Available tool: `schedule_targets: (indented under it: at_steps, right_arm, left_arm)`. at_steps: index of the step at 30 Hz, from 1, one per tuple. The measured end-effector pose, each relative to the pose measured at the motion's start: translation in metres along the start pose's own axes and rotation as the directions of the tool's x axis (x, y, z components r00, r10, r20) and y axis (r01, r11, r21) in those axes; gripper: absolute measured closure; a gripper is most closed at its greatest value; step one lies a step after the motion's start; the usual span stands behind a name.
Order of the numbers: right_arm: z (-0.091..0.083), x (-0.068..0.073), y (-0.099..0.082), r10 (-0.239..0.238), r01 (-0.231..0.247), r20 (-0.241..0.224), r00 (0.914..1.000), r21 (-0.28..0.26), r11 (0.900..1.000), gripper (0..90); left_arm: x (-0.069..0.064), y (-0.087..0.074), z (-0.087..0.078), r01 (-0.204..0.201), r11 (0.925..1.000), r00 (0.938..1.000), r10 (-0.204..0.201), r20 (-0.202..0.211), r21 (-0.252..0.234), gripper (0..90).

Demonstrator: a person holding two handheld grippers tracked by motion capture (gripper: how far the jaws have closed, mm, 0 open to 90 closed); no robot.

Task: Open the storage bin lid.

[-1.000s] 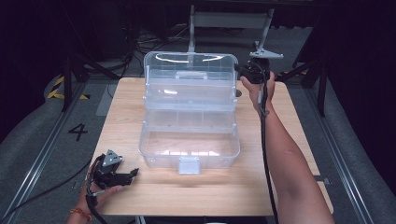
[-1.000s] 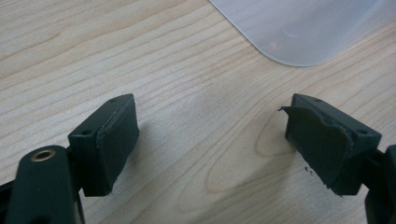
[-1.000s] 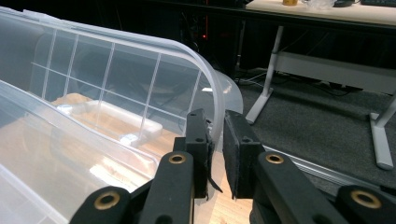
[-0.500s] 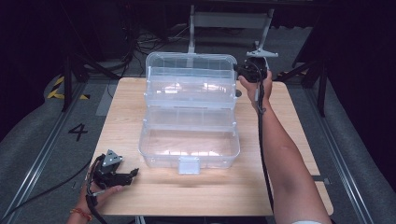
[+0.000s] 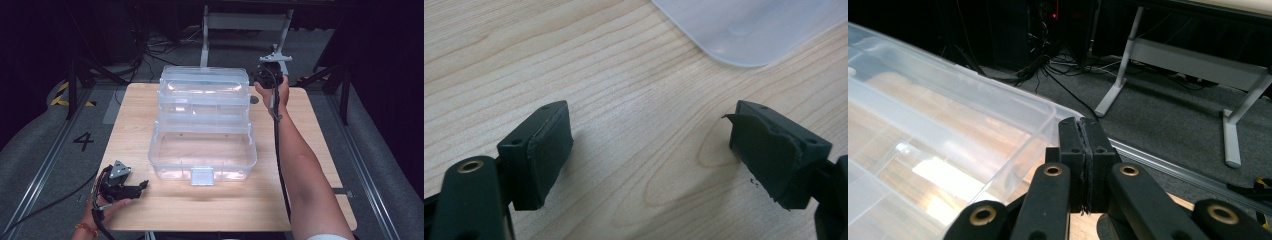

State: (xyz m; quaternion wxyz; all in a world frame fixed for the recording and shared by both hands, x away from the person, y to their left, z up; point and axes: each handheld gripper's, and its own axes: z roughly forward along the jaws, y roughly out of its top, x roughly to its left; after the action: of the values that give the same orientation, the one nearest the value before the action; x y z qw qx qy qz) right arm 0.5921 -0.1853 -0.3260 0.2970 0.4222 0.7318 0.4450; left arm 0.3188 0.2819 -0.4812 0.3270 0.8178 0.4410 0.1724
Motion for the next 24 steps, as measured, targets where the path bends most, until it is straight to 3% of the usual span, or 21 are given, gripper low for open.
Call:
schedule_targets:
  at_steps: [24]
  right_arm:
    - [-0.014, 0.009, 0.001, -0.069, 0.069, -0.031, 0.9971, 0.011, 0.9975, 81.3]
  left_arm:
    - [0.0, 0.0, 0.0, -0.001, 1.0, 1.0, 0.001, -0.002, -0.001, 17.8]
